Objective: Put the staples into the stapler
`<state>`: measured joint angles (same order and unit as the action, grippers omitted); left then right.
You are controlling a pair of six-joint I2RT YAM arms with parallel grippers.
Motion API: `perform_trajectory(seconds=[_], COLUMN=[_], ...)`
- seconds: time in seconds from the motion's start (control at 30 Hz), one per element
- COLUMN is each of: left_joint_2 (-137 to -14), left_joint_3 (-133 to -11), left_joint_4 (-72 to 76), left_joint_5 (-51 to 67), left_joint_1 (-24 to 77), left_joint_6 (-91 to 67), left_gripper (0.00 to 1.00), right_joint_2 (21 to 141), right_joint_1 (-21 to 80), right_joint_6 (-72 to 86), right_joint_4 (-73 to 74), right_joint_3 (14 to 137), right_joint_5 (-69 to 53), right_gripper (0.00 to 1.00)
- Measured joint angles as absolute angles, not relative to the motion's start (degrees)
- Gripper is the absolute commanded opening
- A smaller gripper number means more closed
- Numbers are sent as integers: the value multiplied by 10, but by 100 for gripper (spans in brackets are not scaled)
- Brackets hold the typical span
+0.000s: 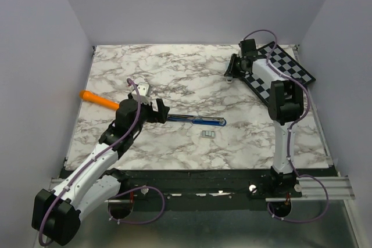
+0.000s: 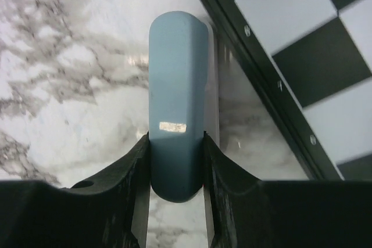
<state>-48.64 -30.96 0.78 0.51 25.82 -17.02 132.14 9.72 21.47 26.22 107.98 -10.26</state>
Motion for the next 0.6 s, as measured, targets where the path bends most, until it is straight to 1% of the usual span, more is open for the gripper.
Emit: perform_trajectory(seconds=[0.1,0.17,0.37,0.47,0.57,0.6], left_joint_2=[-486,-486,-487,-494,-503,-506], left_joint_3=[-310,-309,-300,-299,-298,-298], left_joint_4=[9,12,36,51,64,69], left_joint_5=[14,22,57,82,107,116], left_joint_1=[258,258,258,258,258,258], left_joint_6=[-170,-168,-145,-131,-117,-114], left_gripper=[99,99,99,99,99,99], right_joint_2=[1267,1226,1097,1028,964,946], right_joint_1=[98,98,98,101,112,117], right_joint_6=[205,201,195,194,195,196], right_joint_4=[269,271,263,252,243,244], right_joint_3=[1006,945,766,672,591,571], right_joint_5=[-99,-98,-102,-109,-110,-109], right_gripper=[13,10,10,11,18,22])
